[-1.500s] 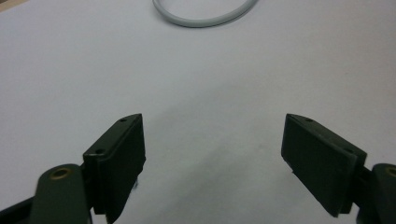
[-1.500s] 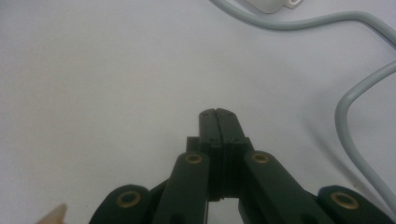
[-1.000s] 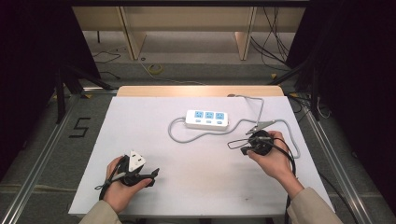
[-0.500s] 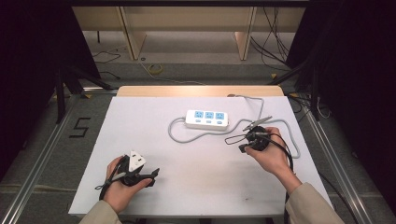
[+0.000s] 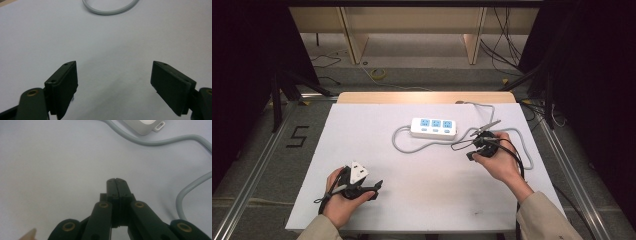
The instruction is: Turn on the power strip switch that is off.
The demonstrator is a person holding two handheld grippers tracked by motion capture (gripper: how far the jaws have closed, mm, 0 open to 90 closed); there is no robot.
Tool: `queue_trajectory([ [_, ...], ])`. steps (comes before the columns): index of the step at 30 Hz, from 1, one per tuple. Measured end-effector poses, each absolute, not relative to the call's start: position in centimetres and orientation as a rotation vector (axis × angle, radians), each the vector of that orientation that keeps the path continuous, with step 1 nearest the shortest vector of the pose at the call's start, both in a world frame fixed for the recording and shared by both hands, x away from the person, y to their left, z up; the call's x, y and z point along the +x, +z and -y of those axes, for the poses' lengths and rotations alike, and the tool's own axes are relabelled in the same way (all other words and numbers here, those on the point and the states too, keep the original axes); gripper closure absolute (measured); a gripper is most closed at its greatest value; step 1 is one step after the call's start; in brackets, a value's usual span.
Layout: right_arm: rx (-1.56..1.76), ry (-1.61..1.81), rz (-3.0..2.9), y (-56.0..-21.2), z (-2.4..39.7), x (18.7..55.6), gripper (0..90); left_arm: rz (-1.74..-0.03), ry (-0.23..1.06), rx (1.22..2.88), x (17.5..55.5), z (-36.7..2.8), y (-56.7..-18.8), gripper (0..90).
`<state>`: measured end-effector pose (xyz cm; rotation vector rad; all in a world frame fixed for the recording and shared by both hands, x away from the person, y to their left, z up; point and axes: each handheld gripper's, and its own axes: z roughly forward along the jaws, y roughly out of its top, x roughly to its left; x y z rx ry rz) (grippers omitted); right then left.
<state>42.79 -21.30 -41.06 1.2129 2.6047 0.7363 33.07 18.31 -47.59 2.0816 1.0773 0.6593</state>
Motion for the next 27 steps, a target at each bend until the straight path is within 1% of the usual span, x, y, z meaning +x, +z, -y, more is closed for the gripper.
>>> queue_trajectory([
  [27,1.214,0.714,-2.605,-40.3,20.2,44.5,90.0,-1.077,0.659,2.079,33.1,-18.3,-47.6,21.7],
])
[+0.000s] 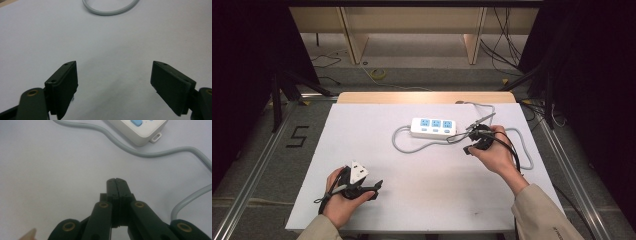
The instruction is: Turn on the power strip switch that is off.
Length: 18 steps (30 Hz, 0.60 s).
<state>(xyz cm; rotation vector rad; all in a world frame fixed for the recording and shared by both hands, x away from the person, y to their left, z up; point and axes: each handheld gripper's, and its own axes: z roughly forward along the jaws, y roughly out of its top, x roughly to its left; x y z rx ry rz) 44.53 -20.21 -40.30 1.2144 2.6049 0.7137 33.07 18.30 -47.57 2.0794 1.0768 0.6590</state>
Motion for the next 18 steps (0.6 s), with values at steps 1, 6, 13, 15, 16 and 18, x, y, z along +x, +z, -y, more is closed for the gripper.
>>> queue_trajectory([
  [1,1.214,0.714,-2.603,-40.3,20.2,44.6,90.0,-1.077,0.659,2.079,33.1,-18.3,-47.6,21.7],
  [6,1.218,0.711,-2.604,-40.2,20.0,44.9,90.0,-1.078,0.659,2.078,33.1,-18.3,-47.6,21.7],
  [13,1.225,0.707,-2.603,-40.2,19.8,45.4,90.0,-1.078,0.659,2.078,33.1,-18.3,-47.6,21.7],
  [15,1.226,0.706,-2.601,-40.2,19.7,45.5,90.0,-1.078,0.66,2.078,33.1,-18.3,-47.6,21.7],
  [16,1.226,0.704,-2.602,-40.2,19.7,45.5,90.0,-1.078,0.66,2.077,33.1,-18.3,-47.6,21.7],
  [18,1.234,0.695,-2.602,-40.2,19.6,45.8,90.0,-1.078,0.661,2.078,33.1,-18.3,-47.6,21.7],
])
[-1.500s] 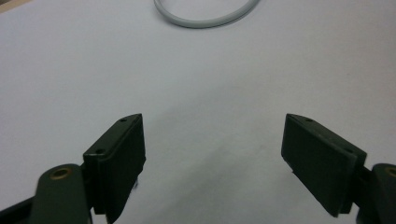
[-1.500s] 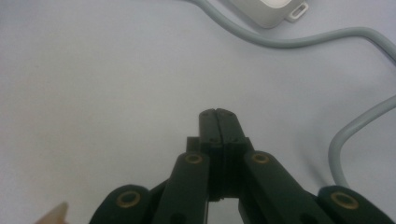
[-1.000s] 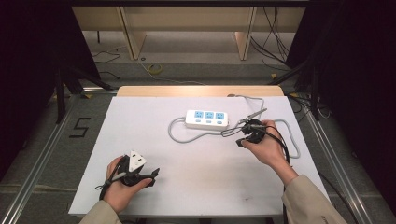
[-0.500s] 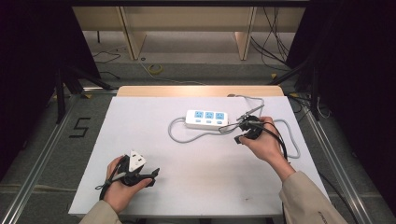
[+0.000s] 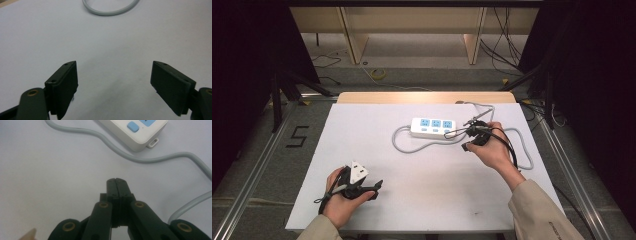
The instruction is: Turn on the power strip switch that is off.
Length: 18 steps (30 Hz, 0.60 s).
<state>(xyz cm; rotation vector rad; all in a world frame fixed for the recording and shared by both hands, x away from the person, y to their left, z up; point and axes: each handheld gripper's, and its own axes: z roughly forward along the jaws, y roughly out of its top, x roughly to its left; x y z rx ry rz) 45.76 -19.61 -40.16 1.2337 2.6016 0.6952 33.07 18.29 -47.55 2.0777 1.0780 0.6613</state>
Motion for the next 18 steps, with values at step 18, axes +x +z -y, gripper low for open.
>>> queue_trajectory([
  [18,1.247,0.675,-2.592,-40.1,19.4,46.9,90.0,-1.079,0.658,2.075,33.1,-18.2,-47.6,21.8],
])
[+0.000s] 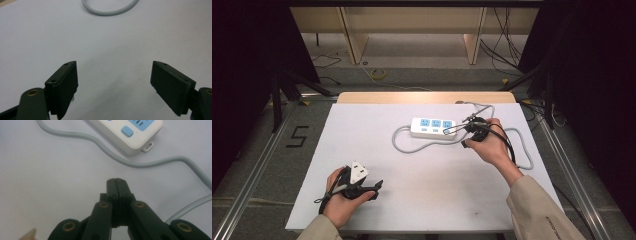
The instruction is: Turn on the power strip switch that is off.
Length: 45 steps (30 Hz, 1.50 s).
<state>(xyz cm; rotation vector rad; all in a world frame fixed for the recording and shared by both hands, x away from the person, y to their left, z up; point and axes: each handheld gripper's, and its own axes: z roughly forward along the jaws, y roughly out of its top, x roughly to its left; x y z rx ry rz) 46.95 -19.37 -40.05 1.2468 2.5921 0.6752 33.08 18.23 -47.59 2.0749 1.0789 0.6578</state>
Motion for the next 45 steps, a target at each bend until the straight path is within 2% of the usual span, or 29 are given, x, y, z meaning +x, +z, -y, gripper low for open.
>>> queue_trajectory([
  [45,1.253,0.629,-2.582,-39.7,17.7,49.7,90.0,-1.071,0.658,2.078,33.1,-18.2,-47.6,22.0],
])
